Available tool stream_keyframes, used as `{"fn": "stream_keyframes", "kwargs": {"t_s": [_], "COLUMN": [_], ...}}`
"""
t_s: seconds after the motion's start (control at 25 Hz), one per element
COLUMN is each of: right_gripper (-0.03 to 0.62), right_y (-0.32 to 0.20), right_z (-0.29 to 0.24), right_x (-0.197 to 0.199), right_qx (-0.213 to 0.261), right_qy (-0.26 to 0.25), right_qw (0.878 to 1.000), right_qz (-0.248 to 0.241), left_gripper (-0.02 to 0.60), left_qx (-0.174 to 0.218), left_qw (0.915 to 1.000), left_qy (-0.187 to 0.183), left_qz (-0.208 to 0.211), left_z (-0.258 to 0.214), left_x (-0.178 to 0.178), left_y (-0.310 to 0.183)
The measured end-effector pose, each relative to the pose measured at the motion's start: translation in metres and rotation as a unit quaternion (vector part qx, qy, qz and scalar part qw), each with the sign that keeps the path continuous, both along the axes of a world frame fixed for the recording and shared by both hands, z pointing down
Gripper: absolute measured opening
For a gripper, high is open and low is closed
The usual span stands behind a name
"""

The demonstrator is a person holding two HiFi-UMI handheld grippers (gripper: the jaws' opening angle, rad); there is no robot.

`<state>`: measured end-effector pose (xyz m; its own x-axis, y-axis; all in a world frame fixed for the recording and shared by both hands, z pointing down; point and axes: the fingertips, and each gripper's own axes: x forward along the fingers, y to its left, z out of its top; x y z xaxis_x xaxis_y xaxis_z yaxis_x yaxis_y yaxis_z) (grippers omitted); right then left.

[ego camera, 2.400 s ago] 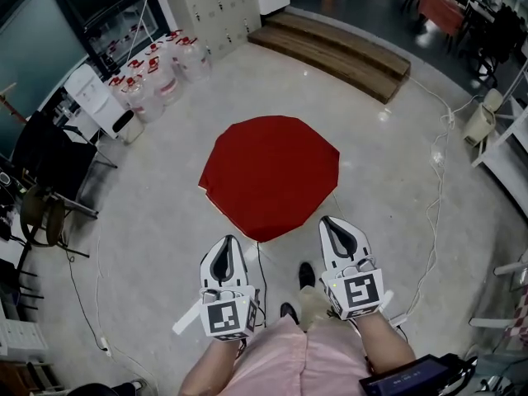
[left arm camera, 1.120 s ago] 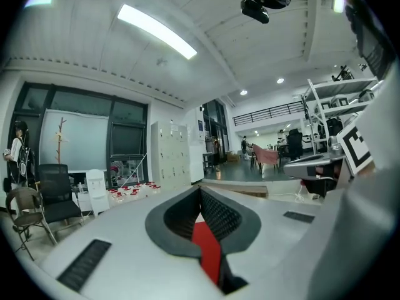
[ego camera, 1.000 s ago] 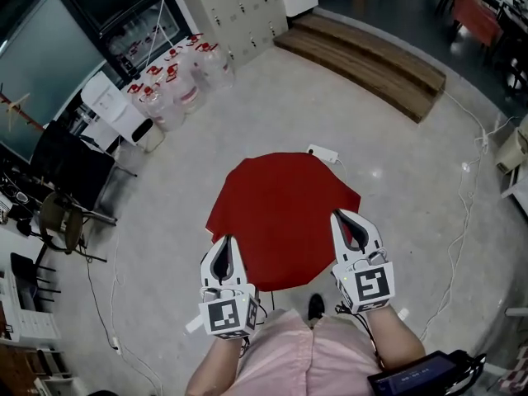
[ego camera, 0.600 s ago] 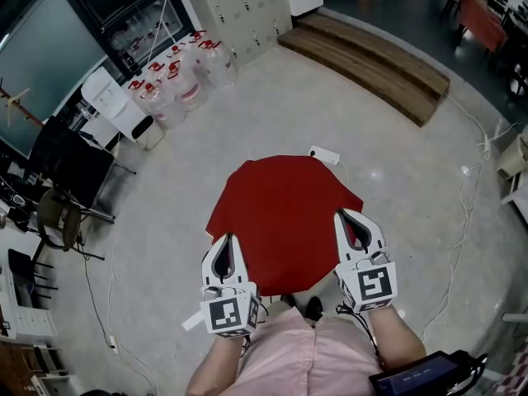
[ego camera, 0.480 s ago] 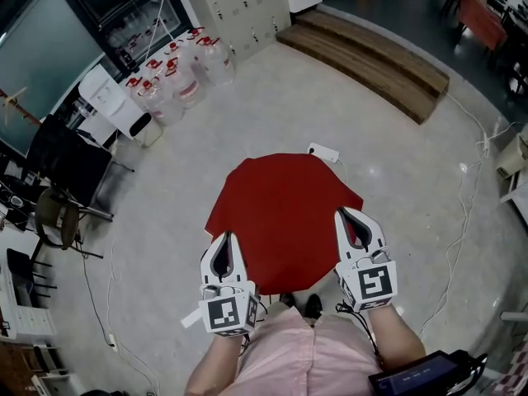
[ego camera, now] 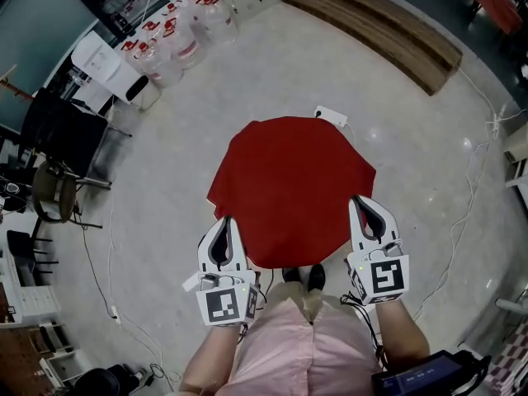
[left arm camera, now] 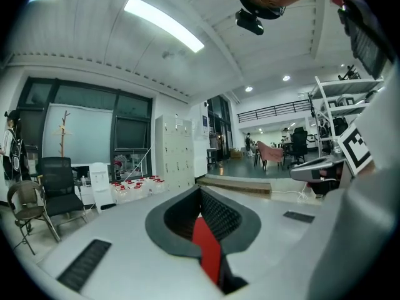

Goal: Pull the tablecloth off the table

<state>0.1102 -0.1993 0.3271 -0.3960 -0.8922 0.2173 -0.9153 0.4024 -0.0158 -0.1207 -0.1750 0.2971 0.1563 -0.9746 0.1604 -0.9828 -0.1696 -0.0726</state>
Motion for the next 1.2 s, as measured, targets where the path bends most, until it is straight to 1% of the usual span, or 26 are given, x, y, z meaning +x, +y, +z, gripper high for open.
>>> {"fn": "stream_keyframes", "kwargs": {"t_s": [0.32,0.72,0.96,1.2], "right_gripper": [0.018,0.02,0.02,0.02], "right_y": [0.014,0.047,0.07,0.085], "right_z": [0.042,0.12,0.171,0.221], "right_x": [-0.009,-0.024,-0.023,-0.015], "right_qx": [-0.028,-0.095,-0.129,-0.164], "right_qy": [0.008,0.004,0.01,0.007], "right_qw": [1.0,0.995,0.992,0.986], "right_qz": [-0.003,-0.007,-0.009,0.002], "left_gripper": [0.023,0.023,0.023,0.023], "left_qx": [-0.027,-0.08,-0.115,-0.158], "left_qw": [0.9996,0.9967,0.9932,0.9871], "left_qy": [0.011,0.011,0.016,0.025], "left_qz": [-0.001,0.003,0.003,0.0], "left_z": [0.037,0.106,0.155,0.209], "left_x": [-0.015,-0.026,-0.026,-0.031], "left_y": [0.009,0.032,0.049,0.064]}}
